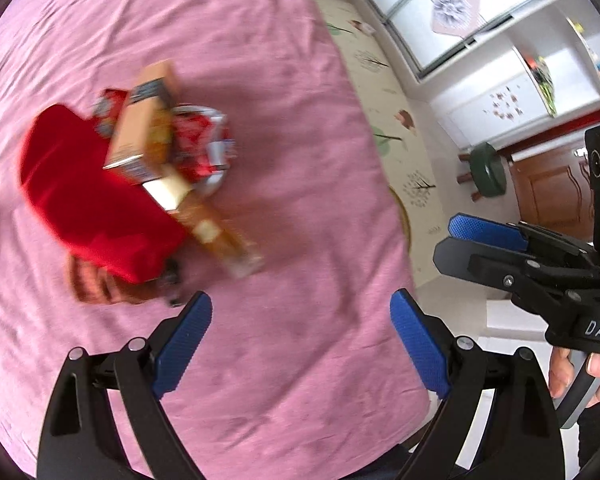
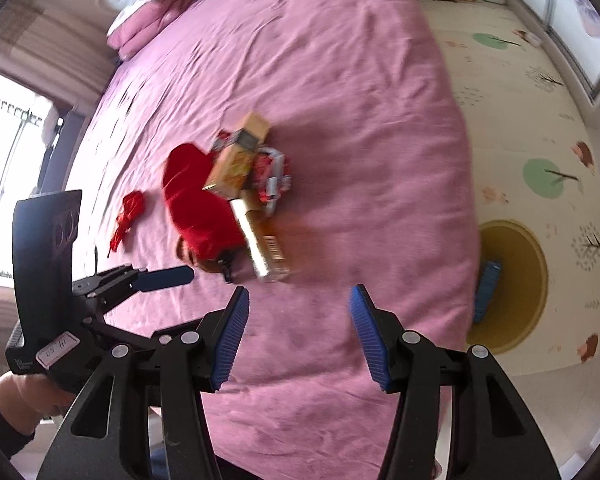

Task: Collect trash
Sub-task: 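Move both tools back to the remaining pile on the bed, then grasp the red cloth bag with the left tool while the right tool grasps the gold L'Oréal box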

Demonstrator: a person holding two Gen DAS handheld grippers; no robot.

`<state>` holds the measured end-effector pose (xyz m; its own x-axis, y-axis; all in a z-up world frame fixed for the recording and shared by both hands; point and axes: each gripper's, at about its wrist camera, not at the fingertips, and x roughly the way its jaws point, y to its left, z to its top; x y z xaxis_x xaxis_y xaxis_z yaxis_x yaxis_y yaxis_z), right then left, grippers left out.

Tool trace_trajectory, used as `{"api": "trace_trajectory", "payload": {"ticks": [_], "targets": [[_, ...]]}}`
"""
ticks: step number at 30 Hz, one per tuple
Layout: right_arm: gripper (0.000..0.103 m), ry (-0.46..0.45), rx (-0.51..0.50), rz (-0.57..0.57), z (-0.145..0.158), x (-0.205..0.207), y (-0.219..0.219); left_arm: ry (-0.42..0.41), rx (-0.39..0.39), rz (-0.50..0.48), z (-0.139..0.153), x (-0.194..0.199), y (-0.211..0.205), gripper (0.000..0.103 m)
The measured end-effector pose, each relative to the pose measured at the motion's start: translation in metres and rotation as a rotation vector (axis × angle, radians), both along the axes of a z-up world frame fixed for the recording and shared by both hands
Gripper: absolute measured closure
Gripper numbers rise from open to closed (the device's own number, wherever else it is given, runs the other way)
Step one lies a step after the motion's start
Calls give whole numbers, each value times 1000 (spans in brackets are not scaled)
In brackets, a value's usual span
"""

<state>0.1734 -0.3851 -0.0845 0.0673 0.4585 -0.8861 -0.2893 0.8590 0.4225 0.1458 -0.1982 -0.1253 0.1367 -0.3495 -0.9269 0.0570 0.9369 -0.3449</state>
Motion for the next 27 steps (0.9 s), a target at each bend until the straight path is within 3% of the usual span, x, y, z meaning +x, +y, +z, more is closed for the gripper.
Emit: {"api": "trace_trajectory", "payload": {"ticks": [16,23,27], "targets": [[51,39,2,131,-20,29,108,37,-27,230,-19,5,121,13],[51,65,-6,144,-36,48,131,66,-41,283,-37,20,151,13],[51,73,-17,148,-44,61,141,81,-88,349,-48,31,169,13]]}}
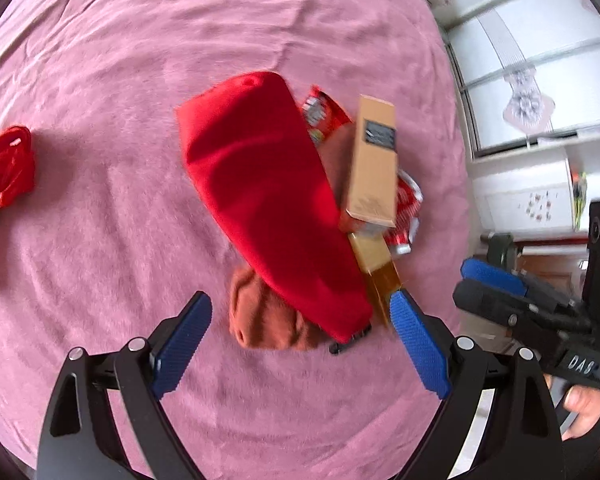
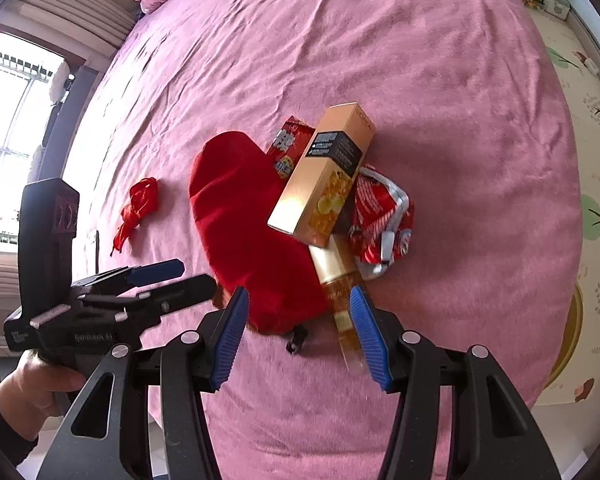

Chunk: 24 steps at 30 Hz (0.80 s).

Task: Collect trash
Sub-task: 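Grasp the red cloth bag with the left tool while the right tool grasps the gold L'Oréal box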

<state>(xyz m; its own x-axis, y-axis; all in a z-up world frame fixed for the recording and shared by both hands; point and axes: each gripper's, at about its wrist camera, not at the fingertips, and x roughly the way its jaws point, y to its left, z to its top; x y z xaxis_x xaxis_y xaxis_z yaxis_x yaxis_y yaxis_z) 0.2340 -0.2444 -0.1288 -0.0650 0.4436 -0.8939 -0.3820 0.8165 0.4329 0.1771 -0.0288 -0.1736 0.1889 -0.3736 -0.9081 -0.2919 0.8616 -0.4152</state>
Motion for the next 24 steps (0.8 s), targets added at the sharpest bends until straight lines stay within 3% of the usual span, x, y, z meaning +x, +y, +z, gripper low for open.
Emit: {"api": "trace_trajectory", "payload": {"ticks": [10,15,22,24], "targets": [[51,32,-20,10,-22,31,23,79,-104,128,-40,25,37,15],[49,39,-23,8,-29,45,32,108,-115,107,-51,38,34,38],[46,31,-56,9,-36,57,36,118,-167,53,-58,54,17,44],[45,29,-60,11,-37,59,36,109,-156,33,-55,60,15,57]]}}
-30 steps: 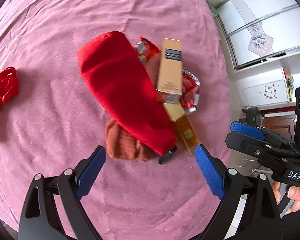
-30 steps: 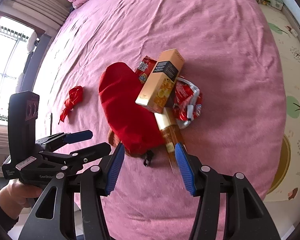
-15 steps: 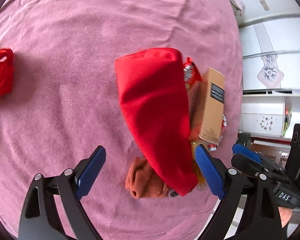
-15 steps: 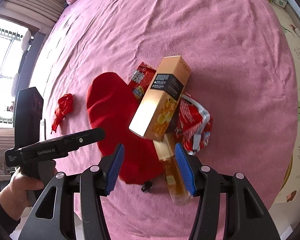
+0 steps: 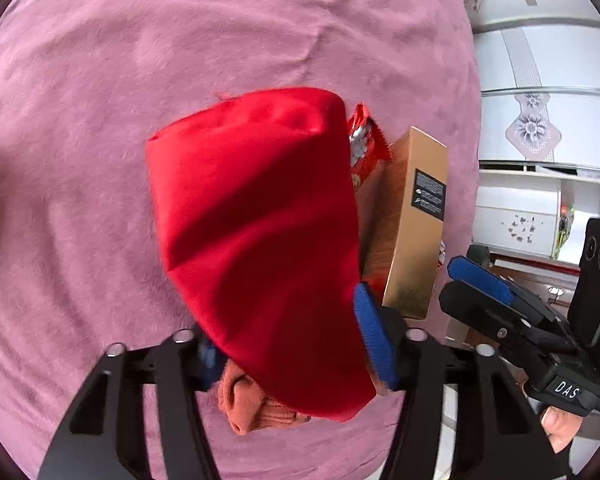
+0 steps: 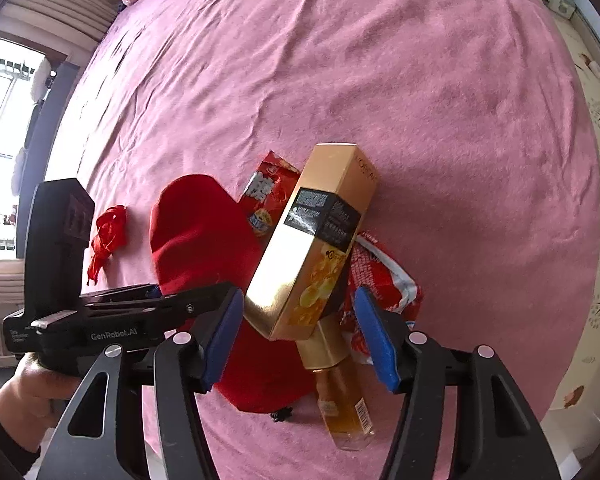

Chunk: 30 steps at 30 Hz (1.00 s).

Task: Collect trash
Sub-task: 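Grasp the red cloth bag with the left tool while the right tool grasps the gold L'Oréal box, then carry the red bag and gold box with both tools over the yellow bin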

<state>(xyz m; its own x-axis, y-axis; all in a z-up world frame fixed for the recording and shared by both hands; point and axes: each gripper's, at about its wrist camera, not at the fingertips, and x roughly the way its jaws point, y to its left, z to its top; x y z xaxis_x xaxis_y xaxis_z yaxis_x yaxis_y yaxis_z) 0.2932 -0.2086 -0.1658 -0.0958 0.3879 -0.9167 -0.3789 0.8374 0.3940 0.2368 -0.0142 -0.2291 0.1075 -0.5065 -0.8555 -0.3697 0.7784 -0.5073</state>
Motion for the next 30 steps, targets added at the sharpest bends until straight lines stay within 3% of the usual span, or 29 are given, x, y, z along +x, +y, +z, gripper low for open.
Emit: {"api": "trace_trajectory", "payload": {"ticks": [3,8,14,23,30], "targets": [[44,8,-22,-3,-5,4,0,-6,5,-24,1,2,-3,78],[41,30,-39,-25,-14,11,3,-42,17,-73,7,-2,-8,97],[45,99,7,-82,-27,22,5,-85,19,-106,15,-1,-17,99],[49,182,38,-110,-47,27,6,-80,-31,-60,14,-11,3,99],[54,110,53,-80,-30,19,5,-108,-24,-78,28,-8,-6,99]]}}
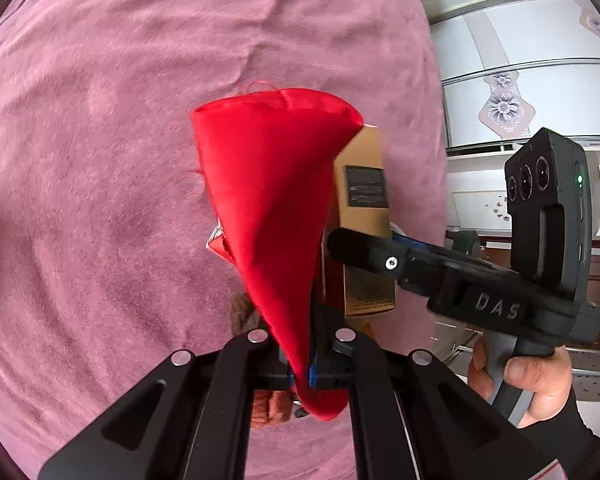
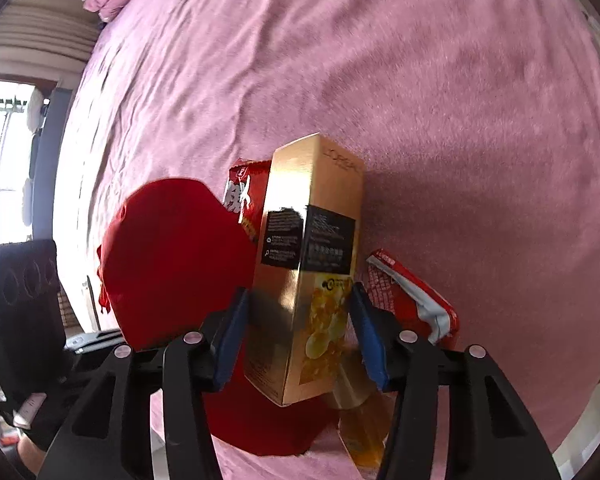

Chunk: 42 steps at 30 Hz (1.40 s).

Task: Collect trash
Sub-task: 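Carry the red bag and gold box with both tools over the yellow bin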

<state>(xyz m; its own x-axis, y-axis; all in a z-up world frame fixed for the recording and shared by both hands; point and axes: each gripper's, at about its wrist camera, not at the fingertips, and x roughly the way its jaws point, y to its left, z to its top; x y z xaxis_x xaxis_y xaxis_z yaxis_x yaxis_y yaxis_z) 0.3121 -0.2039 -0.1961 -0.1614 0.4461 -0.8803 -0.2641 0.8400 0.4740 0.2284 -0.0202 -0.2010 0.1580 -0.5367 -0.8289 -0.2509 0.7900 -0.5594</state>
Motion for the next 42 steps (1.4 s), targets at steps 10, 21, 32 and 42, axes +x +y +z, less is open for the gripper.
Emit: {"api": "trace_trajectory", "payload": {"ticks": [10,21,32,42], "targets": [[56,-25,56,-41,38,-21,-32,-61,4,-30,43,-18,-14,99],[56,-62,82,-137,78,-68,-94,-100,-7,-111,82,-48,-71,99],[56,-97,54,-298,94,-111,-194,-141,10,-292,97,-47,-172,99],[56,-90,33,-449,90,-144,-303,-135,-3,-464,89,-46,-278,99]]}}
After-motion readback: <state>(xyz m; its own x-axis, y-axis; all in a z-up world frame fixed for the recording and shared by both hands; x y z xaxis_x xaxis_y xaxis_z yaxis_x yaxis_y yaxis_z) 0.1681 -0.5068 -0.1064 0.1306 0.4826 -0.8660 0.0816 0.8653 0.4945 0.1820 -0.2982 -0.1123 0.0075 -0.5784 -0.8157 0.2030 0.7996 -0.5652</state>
